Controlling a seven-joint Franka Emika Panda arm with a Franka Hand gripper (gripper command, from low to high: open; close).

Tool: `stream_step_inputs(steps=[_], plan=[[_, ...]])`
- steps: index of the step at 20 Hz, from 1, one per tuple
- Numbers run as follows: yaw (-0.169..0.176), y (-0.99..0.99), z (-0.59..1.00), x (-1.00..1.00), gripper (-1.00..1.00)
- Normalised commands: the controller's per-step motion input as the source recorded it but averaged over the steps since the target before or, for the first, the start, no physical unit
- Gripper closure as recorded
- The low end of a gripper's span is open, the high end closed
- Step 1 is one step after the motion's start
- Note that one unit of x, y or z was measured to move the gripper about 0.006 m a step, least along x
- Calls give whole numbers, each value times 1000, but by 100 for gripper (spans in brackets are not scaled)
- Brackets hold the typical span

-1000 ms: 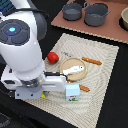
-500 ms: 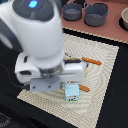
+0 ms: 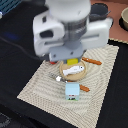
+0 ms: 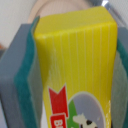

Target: Interact with the objects in diverse but meaningful ways.

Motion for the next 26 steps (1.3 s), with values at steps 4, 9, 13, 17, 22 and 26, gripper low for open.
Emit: stream_step_inputs(steps=[4,9,13,17,22,26], plan=[[57,836,156,166,100],[71,810,13,98,100],[120,721,-151,-8,100],[138,640,-356,-101,100],[131,291,-467,-49,100],[99,14,-646,-78,100]])
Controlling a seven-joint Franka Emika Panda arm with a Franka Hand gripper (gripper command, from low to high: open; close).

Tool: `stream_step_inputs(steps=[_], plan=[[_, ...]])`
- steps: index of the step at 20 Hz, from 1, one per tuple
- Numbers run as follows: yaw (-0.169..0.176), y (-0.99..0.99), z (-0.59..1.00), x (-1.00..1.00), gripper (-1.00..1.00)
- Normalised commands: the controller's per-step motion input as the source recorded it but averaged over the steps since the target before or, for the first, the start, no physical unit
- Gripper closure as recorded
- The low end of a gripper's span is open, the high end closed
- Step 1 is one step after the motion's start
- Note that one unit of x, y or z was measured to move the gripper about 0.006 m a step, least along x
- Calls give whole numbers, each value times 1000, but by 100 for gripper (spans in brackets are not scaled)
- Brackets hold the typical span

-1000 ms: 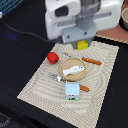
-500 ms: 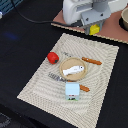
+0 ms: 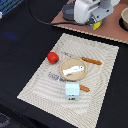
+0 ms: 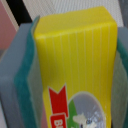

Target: Interact with the objects in diverse but meaningful ways.

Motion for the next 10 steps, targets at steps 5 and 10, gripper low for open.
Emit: stream_step_inputs(steps=[5,10], plan=[[96,53,-657,-131,100],[89,117,-687,-219,100]])
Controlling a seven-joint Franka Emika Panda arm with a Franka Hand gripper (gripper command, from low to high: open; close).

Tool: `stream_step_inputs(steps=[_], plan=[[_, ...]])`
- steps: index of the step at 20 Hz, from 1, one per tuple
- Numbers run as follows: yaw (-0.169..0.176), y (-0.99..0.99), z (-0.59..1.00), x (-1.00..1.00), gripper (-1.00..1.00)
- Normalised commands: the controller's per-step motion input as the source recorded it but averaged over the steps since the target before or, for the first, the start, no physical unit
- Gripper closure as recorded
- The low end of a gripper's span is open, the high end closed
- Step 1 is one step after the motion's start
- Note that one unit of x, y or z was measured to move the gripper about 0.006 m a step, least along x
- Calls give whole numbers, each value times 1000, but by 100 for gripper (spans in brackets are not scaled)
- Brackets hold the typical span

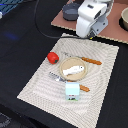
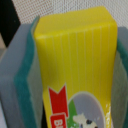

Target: Interact with the objects in diverse but meaningful ways.

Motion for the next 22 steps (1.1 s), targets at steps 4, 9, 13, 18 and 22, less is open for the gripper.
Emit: stream_step_inputs(steps=[4,9,13,18,22], plan=[[86,151,-577,-143,100],[67,89,-246,-77,100],[18,9,849,28,-100],[16,3,795,1,-100],[-23,-162,1000,54,-100]])
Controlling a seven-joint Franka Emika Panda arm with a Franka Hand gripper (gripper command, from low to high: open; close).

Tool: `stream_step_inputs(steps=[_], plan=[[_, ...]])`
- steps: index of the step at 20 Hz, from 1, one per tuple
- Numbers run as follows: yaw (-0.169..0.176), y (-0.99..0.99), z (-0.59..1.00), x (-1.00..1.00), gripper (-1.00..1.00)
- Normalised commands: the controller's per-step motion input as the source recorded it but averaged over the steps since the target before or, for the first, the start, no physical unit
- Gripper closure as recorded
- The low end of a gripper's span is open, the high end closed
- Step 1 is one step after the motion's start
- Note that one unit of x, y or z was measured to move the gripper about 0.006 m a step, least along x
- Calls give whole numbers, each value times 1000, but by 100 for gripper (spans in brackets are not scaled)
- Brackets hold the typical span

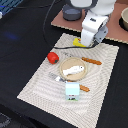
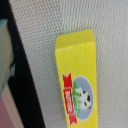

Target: Interact with the objects in diverse but meaningful ways.

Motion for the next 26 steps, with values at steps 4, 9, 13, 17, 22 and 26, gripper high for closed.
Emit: stream_step_inputs(steps=[4,9,13,17,22,26], plan=[[-94,-470,845,243,-100],[-137,-529,557,334,-100],[-150,-489,471,337,-100],[-196,-397,344,313,-100],[-187,-422,225,233,-100],[-153,-511,111,106,-100]])
